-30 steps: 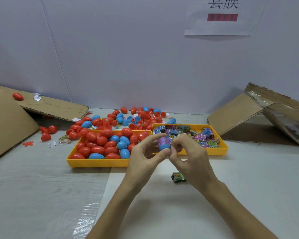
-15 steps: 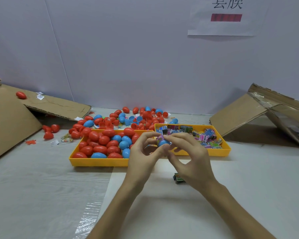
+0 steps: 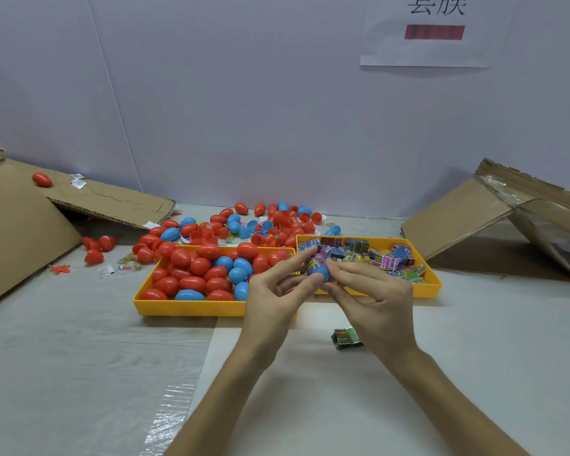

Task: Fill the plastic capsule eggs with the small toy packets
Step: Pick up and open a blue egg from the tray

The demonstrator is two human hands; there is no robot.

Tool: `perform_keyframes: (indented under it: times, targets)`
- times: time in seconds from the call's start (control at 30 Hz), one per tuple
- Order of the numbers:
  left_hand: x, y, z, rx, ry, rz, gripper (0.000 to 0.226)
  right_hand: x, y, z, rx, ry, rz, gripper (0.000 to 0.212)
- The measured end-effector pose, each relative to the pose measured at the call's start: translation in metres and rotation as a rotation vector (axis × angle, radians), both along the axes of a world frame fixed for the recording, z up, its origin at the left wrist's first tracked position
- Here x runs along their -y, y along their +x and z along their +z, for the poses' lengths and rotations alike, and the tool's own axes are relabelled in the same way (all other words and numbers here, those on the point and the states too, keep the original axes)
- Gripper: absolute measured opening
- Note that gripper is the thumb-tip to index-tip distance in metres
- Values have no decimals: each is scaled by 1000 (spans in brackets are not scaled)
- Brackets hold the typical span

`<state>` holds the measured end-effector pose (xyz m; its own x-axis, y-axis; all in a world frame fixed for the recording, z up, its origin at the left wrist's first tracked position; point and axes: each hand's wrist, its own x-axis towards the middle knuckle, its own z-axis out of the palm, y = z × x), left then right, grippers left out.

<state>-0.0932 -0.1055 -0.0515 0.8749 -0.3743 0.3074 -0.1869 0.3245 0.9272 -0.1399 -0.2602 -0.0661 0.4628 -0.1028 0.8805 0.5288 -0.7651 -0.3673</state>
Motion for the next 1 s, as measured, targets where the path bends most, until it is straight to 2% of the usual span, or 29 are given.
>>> perform_keyframes:
  times: [0.6, 0.67, 0.77, 0.8, 0.9, 1.0]
  targets:
    - [2, 0, -3, 17, -19, 12, 40, 1, 2, -4, 29, -3, -5, 30]
    - [2, 0, -4, 24, -18, 26, 40, -1, 0, -2, -64, 129, 72, 25]
    - [2, 1, -5, 62, 37, 59, 51, -1, -1, 5, -302, 553, 344, 23]
    - [2, 2, -5, 71, 60, 65, 57, 2, -1, 7, -345, 629, 391, 26]
    - [4, 1, -7, 83, 112, 62, 62, 8, 1, 10, -409, 631, 392, 29]
    - [3, 3, -8, 92, 115, 70, 46, 7, 2, 9, -448, 613, 418, 28]
